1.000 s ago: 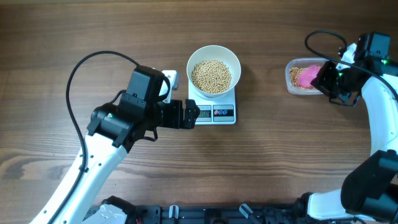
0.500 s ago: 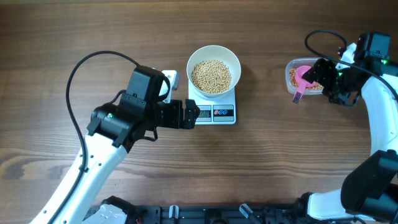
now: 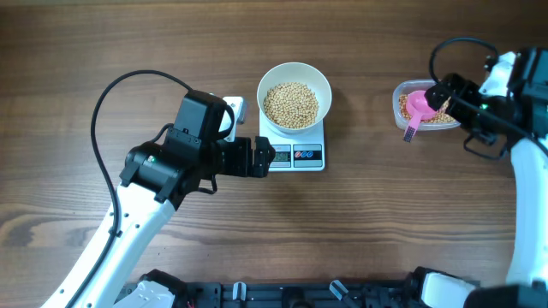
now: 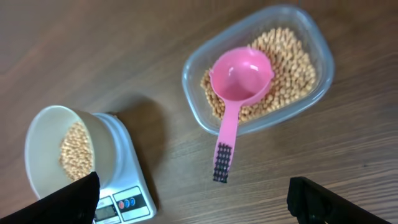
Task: Scoop item into bowl and weigh 150g on scale
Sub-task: 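Lower the pink scoop into the tub and release it from the right gripper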
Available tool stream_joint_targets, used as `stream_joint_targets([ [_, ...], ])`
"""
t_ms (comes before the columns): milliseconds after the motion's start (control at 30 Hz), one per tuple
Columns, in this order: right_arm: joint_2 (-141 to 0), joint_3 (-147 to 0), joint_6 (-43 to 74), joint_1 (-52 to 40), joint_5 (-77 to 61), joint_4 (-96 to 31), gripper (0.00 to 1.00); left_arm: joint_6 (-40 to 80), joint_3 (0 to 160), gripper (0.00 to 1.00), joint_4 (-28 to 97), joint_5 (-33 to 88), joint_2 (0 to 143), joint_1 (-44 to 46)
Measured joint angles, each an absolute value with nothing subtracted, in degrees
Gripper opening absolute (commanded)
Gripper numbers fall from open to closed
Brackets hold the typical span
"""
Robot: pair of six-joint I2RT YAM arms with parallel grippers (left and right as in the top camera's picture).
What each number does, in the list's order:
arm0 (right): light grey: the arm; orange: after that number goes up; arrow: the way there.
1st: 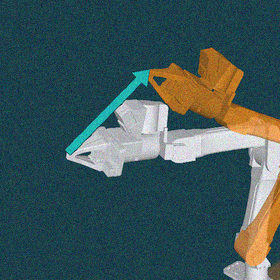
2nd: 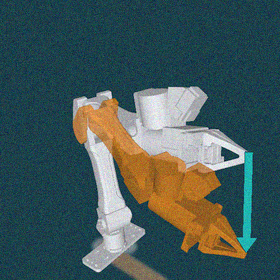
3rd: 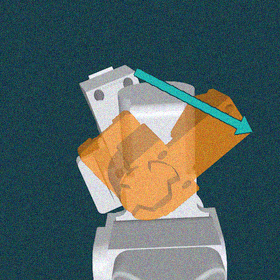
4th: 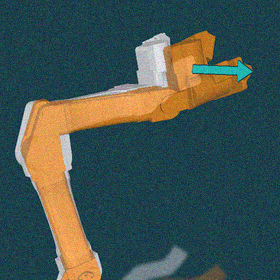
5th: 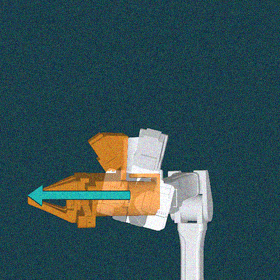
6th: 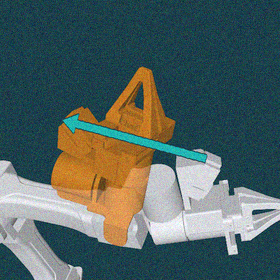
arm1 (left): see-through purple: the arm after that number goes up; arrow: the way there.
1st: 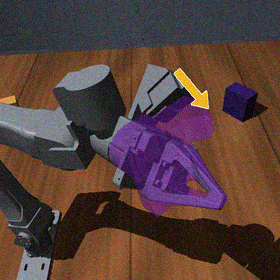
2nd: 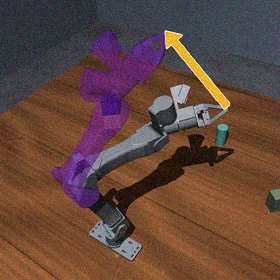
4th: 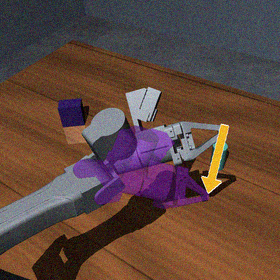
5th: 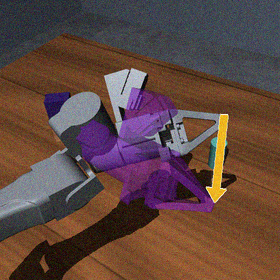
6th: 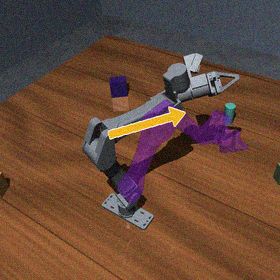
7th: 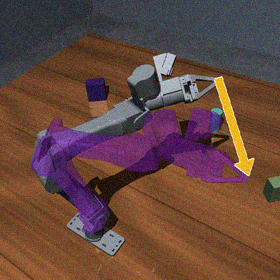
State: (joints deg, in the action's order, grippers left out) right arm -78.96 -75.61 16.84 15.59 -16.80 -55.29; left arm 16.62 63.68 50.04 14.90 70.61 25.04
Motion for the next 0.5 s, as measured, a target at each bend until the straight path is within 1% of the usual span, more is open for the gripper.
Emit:
stream_joint_targets([
  [233, -71.4, -75.6, 16.9, 15.6, -16.2, -55.2, 1.00, 16.6, 63.7, 1.00, 50.1, 14.9, 70.6, 25.0],
  [367, -69.9, -75.6, 16.9, 15.6, -15.1, -53.9, 1.00, 16.6, 63.7, 1.00, 50.0, 14.9, 70.6, 25.0],
  [500, -69.8, -75.6, 16.9, 15.6, -11.2, -53.2, 1.00, 16.6, 63.7, 1.00, 50.0, 14.9, 70.6, 25.0],
])
